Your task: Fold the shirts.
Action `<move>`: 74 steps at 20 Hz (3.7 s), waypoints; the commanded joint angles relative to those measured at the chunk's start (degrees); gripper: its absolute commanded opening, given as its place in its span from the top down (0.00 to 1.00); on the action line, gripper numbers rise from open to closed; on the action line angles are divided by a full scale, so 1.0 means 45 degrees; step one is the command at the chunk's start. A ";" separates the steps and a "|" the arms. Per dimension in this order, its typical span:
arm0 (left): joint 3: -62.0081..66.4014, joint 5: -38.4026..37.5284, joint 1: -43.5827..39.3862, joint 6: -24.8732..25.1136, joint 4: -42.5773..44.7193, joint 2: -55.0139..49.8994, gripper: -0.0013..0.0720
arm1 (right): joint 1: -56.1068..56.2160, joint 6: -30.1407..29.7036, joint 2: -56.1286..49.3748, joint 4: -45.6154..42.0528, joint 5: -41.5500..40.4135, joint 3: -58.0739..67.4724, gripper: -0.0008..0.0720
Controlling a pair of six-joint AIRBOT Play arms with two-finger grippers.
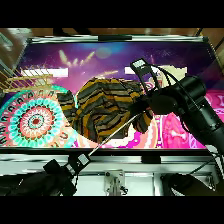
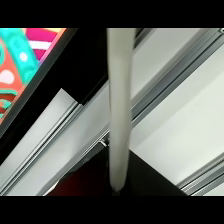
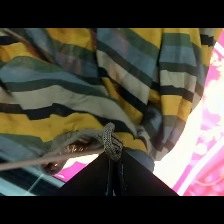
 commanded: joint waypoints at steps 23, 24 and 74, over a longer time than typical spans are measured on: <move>-0.0413 0.4260 0.2074 0.1588 -0.1190 -0.0787 0.91 | 0.0015 -0.2696 0.1467 0.1117 -0.1287 0.1967 0.89; -0.0413 0.4250 0.2050 0.1477 -0.1190 -0.0758 0.91 | 0.0015 -0.2701 0.1467 0.0991 -0.1452 0.2030 0.89; 0.0296 0.5115 0.3366 0.3492 -0.1880 -0.1642 0.91 | -0.8733 -1.8331 -0.1209 0.5129 -0.3468 0.2064 0.11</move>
